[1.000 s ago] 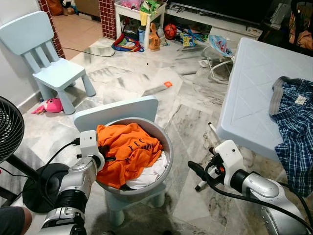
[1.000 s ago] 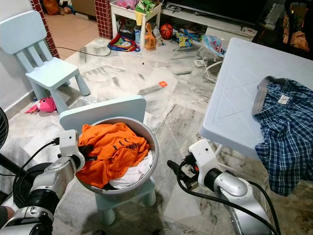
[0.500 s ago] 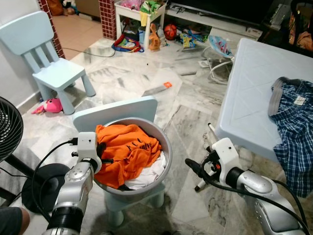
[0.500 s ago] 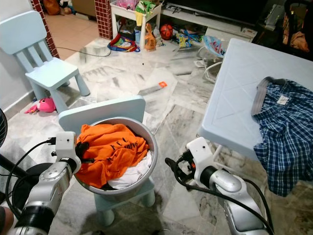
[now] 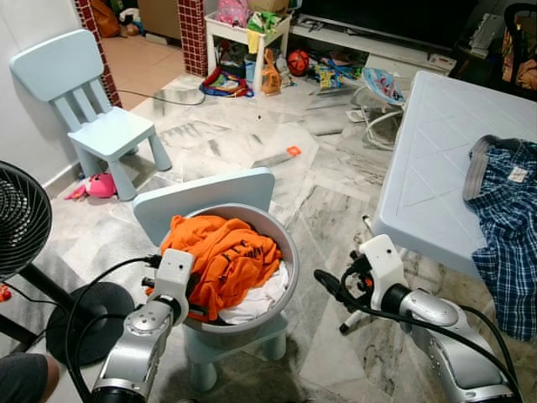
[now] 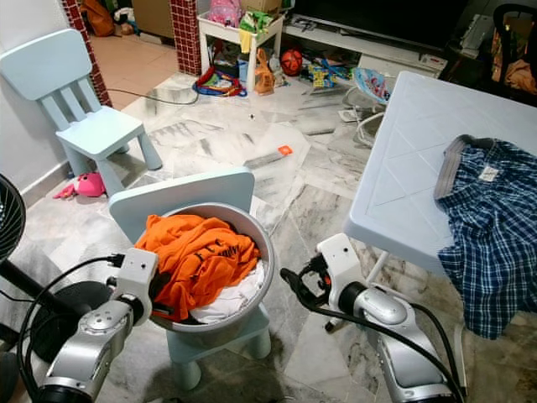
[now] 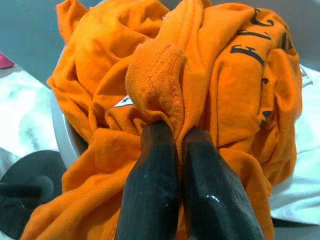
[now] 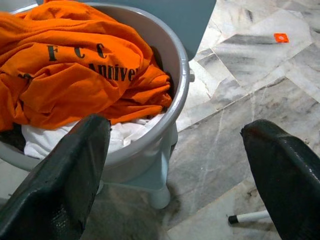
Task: Hang hanger
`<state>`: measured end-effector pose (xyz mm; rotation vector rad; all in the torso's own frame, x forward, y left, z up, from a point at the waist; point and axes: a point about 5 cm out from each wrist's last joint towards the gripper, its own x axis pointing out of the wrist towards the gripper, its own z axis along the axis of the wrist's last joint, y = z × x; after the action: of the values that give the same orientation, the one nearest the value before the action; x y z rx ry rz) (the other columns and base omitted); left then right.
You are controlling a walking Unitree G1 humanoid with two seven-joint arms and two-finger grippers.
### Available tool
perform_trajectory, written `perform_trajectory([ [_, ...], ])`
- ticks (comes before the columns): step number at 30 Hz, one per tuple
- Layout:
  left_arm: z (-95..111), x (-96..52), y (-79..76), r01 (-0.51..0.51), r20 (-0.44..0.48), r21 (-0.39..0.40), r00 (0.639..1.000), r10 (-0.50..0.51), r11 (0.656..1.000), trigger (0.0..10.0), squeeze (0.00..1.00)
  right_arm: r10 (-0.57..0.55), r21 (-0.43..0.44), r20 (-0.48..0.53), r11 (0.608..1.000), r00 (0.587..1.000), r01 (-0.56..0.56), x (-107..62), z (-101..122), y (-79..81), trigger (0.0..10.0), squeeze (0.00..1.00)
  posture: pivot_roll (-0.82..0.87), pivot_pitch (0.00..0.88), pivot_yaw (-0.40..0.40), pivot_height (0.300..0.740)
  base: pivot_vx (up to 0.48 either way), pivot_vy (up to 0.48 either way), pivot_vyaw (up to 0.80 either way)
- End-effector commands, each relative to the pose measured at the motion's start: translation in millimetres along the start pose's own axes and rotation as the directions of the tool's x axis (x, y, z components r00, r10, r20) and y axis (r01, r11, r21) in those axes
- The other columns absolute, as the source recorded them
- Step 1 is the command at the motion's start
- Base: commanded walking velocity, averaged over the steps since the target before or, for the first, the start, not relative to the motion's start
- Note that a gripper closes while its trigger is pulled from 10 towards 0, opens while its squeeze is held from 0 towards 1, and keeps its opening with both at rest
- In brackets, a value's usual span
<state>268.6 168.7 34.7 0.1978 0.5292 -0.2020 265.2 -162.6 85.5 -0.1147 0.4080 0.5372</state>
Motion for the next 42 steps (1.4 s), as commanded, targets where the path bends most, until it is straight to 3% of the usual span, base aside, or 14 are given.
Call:
perform_trajectory([
  [1, 0.5, -4.1, -6.6, 0.026, -0.005, 0.042, 1.0, -0.026, 0.999, 10.0, 0.0, -0.012, 0.015, -0.007, 1.0, 1.0, 0.012, 0.3, -1.4, -3.8, 10.0, 0.0, -0.12, 0.045, -0.073, 0.74, 0.0, 0.0, 0.0],
  [2, 1.3, -4.7, -7.9, 0.032, 0.002, 0.044, 0.999, -0.032, 0.998, 7.5, 0.0, -0.013, 0.017, -0.007, 1.0, 1.0, 0.013, 0.7, -1.6, -4.0, 10.0, 0.0, -0.12, 0.044, -0.072, 0.74, 0.0, 0.0, 0.0],
  [3, 3.3, -5.2, -8.9, 0.033, 0.02, 0.046, 0.999, -0.034, 0.998, 2.3, 0.0, -0.014, 0.02, -0.007, 1.0, 1.0, 0.015, 1.1, -1.5, -4.2, 10.0, 0.0, -0.12, 0.043, -0.072, 0.74, 0.0, 0.0, 0.0],
  [4, 6.9, -6.0, -9.8, 0.034, 0.053, 0.038, 0.998, -0.036, 0.999, 0.0, 0.0, -0.016, 0.024, -0.005, 1.0, 1.0, 0.016, 1.9, -1.4, -4.2, 10.0, 0.0, -0.11, 0.039, -0.069, 0.74, 0.0, 0.0, 0.0],
  [11, 17.4, -11.1, -11.5, 0.03, 0.127, 0.064, 0.991, -0.038, 0.997, 0.0, 0.0, -0.02, 0.046, 0.007, 0.999, 1.0, 0.02, 6.6, 0.0, -3.6, 10.0, 0.0, -0.08, 0.028, -0.062, 0.74, 0.0, 0.0, 0.0],
  [12, 18.6, -12.9, -11.7, 0.028, 0.139, 0.096, 0.989, -0.041, 0.995, 0.0, 0.0, -0.02, 0.052, 0.012, 0.998, 1.0, 0.019, 8.9, 0.6, -2.9, 10.0, 0.0, -0.08, 0.026, -0.061, 0.74, 0.0, 0.0, 0.0],
  [14, 16.4, -16.7, -13.7, 0.067, 0.138, 0.316, 0.984, -0.116, 0.946, 0.0, 0.0, -0.015, 0.07, 0.033, 0.998, 0.999, 0.012, 18.5, 4.1, 1.5, 10.0, 0.0, -0.05, 0.001, -0.038, 0.74, 0.0, 0.0, 0.0],
  [18, 8.0, -17.4, -16.0, 0.136, 0.075, 0.422, 0.98, -0.184, 0.897, 0.0, 0.0, -0.013, 0.093, 0.04, 0.996, 0.999, 0.009, 24.5, 4.3, 4.6, 10.0, 0.0, -0.03, 0.0, -0.021, 0.74, 0.0, 0.0, 0.0],
  [22, 8.5, -17.7, -13.2, 0.14, 0.063, 0.486, 0.979, -0.194, 0.863, 0.0, 0.0, -0.026, 0.121, 0.052, 0.992, 0.998, 0.019, 28.5, 4.2, 7.2, 10.0, 0.0, -0.03, 0.0, -0.009, 0.74, 0.0, 0.0, 0.0],
  [28, 12.6, -18.4, -9.8, 0.102, 0.109, 0.5, 0.978, -0.18, 0.86, 0.0, 0.0, -0.026, 0.132, 0.065, 0.991, 0.998, 0.018, 32.1, 4.4, 9.3, 10.0, 0.0, -0.02, 0.0, 0.004, 0.74, 0.0, 0.0, 0.0],
  [29, 22.0, -17.4, -7.1, 0.046, 0.181, 0.389, 0.976, -0.125, 0.92, 10.0, 0.0, -0.035, 0.134, 0.086, 0.991, 0.996, 0.023, 33.0, 5.8, 8.7, 10.0, 0.0, -0.02, 0.0, 0.009, 0.74, 0.0, 0.0, 0.0],
  [32, 43.1, -17.7, -4.2, -0.012, 0.31, 0.212, 0.949, -0.055, 0.977, 10.0, 0.0, -0.093, 0.152, 0.164, 0.986, 0.982, 0.068, 33.9, 15.0, 3.5, 10.0, 0.0, -0.02, 0.0, 0.013, 0.74, 0.0, 0.0, 0.0],
  [37, 59.3, -20.6, -4.3, -0.056, 0.42, 0.084, 0.907, 0.016, 0.995, 10.0, 0.0, -0.185, 0.181, 0.245, 0.973, 0.952, 0.143, 36.6, 27.7, -2.6, 10.0, 0.0, -0.02, 0.0, 0.017, 0.74, 0.0, 0.0, 0.0],
  [42, 60.3, -21.7, 1.0, -0.083, 0.436, 0.021, 0.897, 0.065, 0.996, 10.0, 0.0, -0.22, 0.224, 0.271, 0.961, 0.937, 0.161, 39.3, 30.8, -3.1, 10.0, 0.0, -0.02, 0.0, 0.023, 0.74, 0.0, 0.0, 0.0],
])
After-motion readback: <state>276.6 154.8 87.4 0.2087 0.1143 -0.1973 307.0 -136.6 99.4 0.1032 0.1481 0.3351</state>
